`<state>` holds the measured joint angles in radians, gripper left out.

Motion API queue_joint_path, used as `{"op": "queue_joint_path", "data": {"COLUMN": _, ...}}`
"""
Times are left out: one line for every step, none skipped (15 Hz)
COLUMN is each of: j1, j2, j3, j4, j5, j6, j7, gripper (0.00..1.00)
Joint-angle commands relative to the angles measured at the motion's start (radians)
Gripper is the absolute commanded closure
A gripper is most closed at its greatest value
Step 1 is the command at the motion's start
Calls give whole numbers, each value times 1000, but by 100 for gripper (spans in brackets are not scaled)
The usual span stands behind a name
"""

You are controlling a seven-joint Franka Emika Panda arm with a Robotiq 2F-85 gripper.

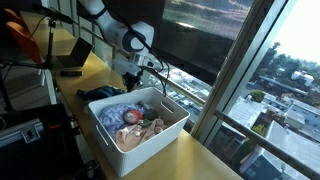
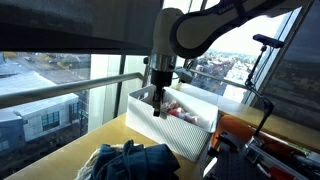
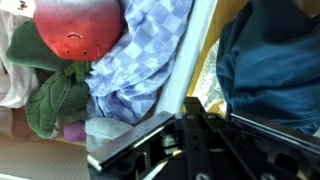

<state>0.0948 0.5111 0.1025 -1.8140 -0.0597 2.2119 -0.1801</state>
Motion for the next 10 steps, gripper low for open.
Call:
{"op": "queue_joint_path", "data": {"j1": -23, "j2": -184, "j3": 25, "j4": -91, "j5": 18, "j6": -75, "j7": -70, "gripper": 66}}
{"op": "queue_joint_path", "data": {"j1": -29, "j2": -213, "j3": 26, "j4": -87, "j5": 26, "j6": -93, "j7": -85, "gripper": 60}}
{"op": "queue_joint_path", "data": {"j1": -34, "j2": -245, "j3": 17, "j4": -79, "j5": 23, "j6": -113, "j7": -93, "gripper": 53}}
{"op": "queue_joint_path", "data": {"j1": -47, "j2": -271, "j3": 7, "j4": -60, "j5": 27, "j6": -149, "j7": -113, "gripper": 45}}
{"op": "queue_joint_path", "data": {"j1": -61, "j2": -286, "j3": -9, "j4": -46, "j5": 20, "j6": -161, "j7": -129, "gripper": 39}}
{"op": "queue_joint_path", "data": {"j1": -78, "j2": -296, "j3": -24, "j4": -36, "j5": 18, "j6": -171, "j7": -148, "gripper": 30}}
{"op": "queue_joint_path", "data": {"j1": -98, "j2": -299, "j3": -42, "j4": -29, "j5": 13, "j6": -169, "j7": -169, "gripper": 24}}
{"op": "queue_joint_path", "data": {"j1": -115, "j2": -299, "j3": -58, "j4": -25, "j5": 11, "j6": -163, "j7": -187, "gripper": 17}}
{"op": "queue_joint_path", "data": {"j1": -135, "j2": -289, "j3": -72, "j4": -23, "j5": 16, "j6": -151, "j7": -210, "gripper": 9}}
{"op": "queue_joint_path", "data": {"j1": -150, "j2": -276, "j3": -84, "j4": -24, "j5": 16, "j6": -140, "j7": -224, "gripper": 2}}
